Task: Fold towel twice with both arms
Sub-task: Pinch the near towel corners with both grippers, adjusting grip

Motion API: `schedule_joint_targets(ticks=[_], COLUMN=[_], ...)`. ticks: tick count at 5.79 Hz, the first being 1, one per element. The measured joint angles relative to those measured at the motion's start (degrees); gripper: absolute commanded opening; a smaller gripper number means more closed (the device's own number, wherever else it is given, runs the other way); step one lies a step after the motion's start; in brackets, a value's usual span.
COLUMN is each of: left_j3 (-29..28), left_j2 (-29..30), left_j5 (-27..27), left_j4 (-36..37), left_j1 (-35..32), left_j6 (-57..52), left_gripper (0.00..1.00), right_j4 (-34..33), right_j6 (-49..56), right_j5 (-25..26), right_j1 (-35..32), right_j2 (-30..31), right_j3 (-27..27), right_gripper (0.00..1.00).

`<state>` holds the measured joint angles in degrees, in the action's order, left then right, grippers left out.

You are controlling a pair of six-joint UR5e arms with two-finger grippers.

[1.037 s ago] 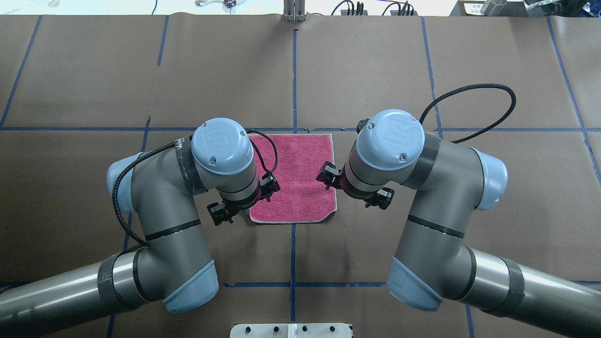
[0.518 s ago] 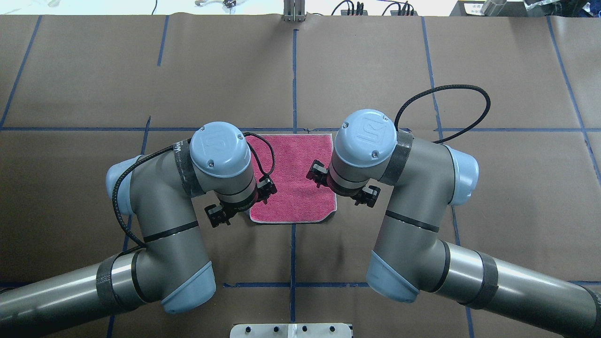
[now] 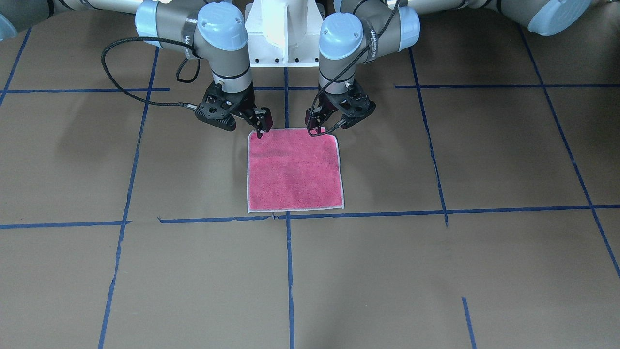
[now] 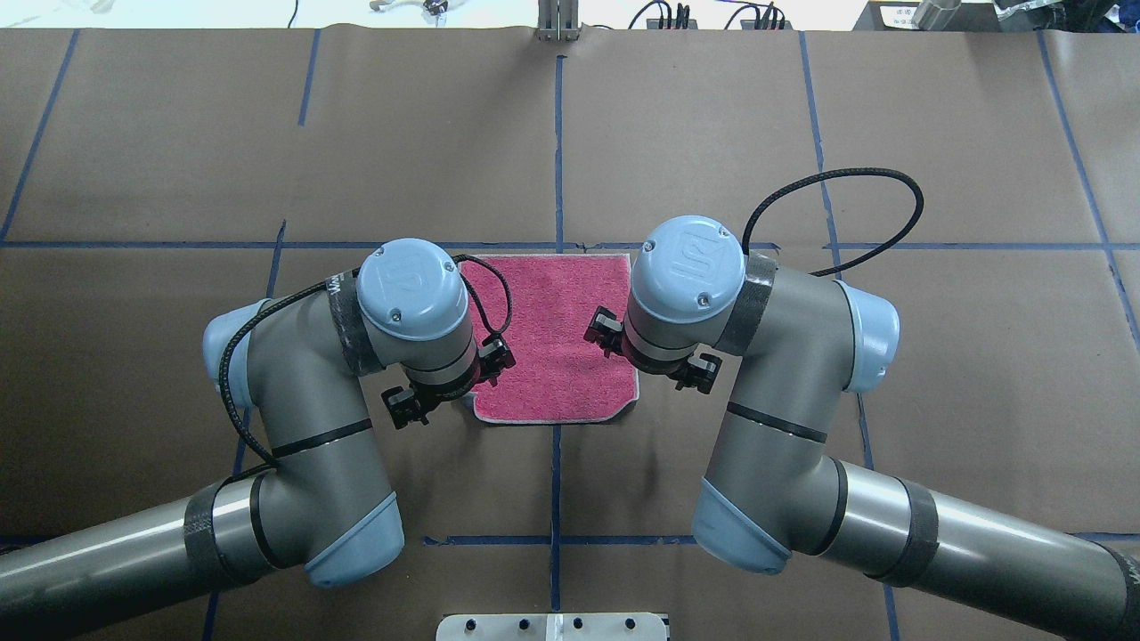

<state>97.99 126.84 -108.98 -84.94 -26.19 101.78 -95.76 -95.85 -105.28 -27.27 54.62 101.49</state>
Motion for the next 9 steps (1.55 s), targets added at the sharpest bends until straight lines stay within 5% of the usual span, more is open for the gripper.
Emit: schedule_joint_targets(ticks=[3,6,9], left_j3=[-3.33,-3.48,-3.73], left_j2=[-0.09,-0.26,-0.19], left_j5=[0.99,1.21,1.23], left_j4=[-3.83,-4.43,-4.5], left_j1=[-0.08,-0.09,-0.03], left_j6=[-1.16,-1.72,-1.69], left_gripper=[0.98,0.66,0.59], right_j4=[6.27,6.89,6.9], right_j6=[-0.38,-0.51,-0.66], right_j5=[0.07,0.08,0.08], right_j1=[0.38,0.41,0.37], right_j2=[0.43,0.4,0.29], right_j3=[-3.15,-3.39,-3.06], right_gripper=[1.0,1.0,1.0])
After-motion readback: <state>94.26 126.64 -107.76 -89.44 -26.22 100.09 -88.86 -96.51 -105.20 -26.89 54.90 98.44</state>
